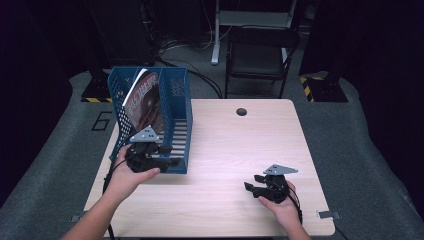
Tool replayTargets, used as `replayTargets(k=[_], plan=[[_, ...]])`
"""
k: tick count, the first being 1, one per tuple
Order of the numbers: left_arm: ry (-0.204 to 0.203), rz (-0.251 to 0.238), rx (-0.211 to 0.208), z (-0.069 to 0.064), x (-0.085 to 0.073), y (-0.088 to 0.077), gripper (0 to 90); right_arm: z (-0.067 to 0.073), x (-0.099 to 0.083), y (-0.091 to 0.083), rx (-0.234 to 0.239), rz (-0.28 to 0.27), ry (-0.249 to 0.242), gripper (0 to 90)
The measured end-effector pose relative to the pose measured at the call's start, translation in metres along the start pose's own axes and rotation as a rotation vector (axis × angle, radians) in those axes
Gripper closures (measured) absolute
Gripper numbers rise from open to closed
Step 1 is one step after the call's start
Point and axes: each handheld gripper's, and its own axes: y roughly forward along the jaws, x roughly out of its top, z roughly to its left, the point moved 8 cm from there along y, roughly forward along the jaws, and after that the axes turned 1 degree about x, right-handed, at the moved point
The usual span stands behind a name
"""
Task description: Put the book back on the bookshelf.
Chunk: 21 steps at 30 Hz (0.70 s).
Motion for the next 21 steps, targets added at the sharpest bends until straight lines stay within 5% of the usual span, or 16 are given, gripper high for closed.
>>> replayTargets(k=[8,21], plan=[[0.021,0.014,-0.030,-0.010,-0.027,0.012,42.2,0.001,0.000,0.000,0.002,0.001,-0.005,44.4],[-0.012,0.023,-0.112,-0.024,-0.073,0.043,42.1,0.001,0.000,-0.001,-0.001,0.002,-0.007,44.4]])
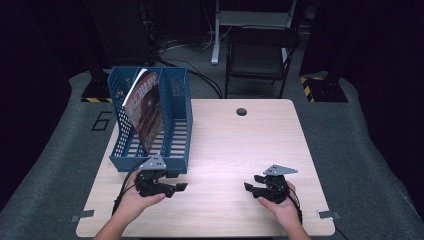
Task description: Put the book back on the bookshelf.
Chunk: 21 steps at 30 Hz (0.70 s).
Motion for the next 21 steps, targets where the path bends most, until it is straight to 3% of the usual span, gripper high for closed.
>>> replayTargets(k=[6,12,15,21], plan=[[-0.009,-0.004,0.006,0.001,-0.012,0.010,42.1,0.001,0.000,0.000,0.003,-0.003,0.004,44.4],[0.000,0.046,-0.001,0.003,-0.037,0.025,42.1,0.001,0.000,0.000,0.002,-0.001,0.003,44.4],[-0.008,0.045,-0.011,0.003,-0.042,0.027,41.9,0.001,0.000,0.000,0.002,-0.001,0.009,44.4],[0.007,0.053,0.020,0.007,-0.053,0.036,40.6,0.001,0.000,0.000,0.002,0.000,0.003,44.4]])
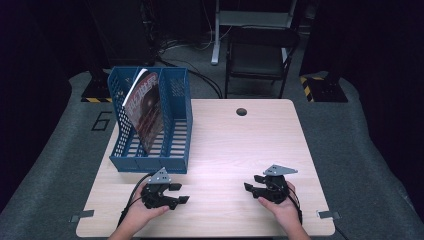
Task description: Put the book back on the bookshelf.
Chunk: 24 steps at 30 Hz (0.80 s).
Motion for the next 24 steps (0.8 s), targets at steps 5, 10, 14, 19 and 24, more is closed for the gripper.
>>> replayTargets(k=[5,10,14,19,24], plan=[[-0.001,0.037,0.014,0.002,-0.009,0.008,40.4,0.000,-0.001,0.000,-0.004,0.005,0.004,44.4],[0.009,0.045,0.006,-0.003,-0.008,0.016,37.2,0.001,-0.002,0.002,-0.003,0.010,-0.001,44.4],[0.038,0.066,0.015,-0.006,-0.009,0.022,36.0,0.001,-0.002,0.004,-0.007,0.011,-0.004,44.4],[0.057,0.095,0.014,-0.009,-0.013,0.028,35.6,0.002,-0.002,0.004,-0.004,0.017,-0.002,44.4],[0.093,0.125,0.038,-0.010,-0.014,0.033,34.5,0.003,-0.003,0.005,-0.006,0.017,-0.004,44.4]])
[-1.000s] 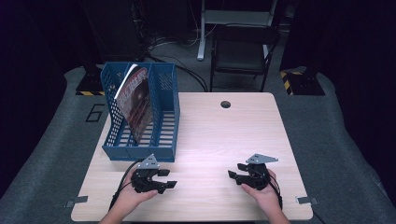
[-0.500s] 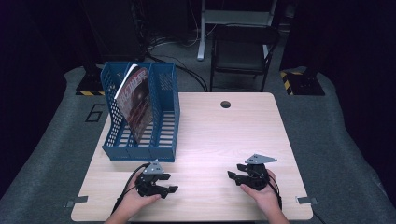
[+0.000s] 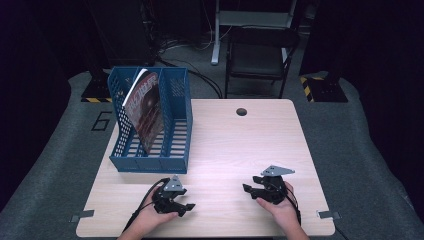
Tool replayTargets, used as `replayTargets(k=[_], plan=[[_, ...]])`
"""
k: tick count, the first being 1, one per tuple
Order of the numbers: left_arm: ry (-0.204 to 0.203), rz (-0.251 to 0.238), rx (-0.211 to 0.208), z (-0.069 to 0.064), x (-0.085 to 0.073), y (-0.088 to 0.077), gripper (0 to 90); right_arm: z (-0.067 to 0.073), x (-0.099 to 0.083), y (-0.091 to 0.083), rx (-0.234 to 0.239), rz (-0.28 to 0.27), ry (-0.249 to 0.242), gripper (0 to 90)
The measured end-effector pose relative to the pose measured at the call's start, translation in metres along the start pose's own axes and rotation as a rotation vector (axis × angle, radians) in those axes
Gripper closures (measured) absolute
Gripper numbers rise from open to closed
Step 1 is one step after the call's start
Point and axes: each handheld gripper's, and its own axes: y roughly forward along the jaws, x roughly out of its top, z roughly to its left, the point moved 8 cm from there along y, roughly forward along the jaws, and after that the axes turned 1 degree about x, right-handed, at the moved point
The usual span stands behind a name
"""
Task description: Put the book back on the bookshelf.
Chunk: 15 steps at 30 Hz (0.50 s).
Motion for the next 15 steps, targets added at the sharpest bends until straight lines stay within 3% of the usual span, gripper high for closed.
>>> replayTargets(k=[5,15], plan=[[0.017,0.019,-0.005,-0.0033,-0.0009,0.0025,34.5,0.0014,-0.0005,0.0005,0.003,0.010,-0.006,44.4],[0.015,0.018,0.004,-0.0011,-0.0009,0.0029,34.5,-0.0006,0.0002,0.0011,0.001,0.006,-0.006,43.8]])
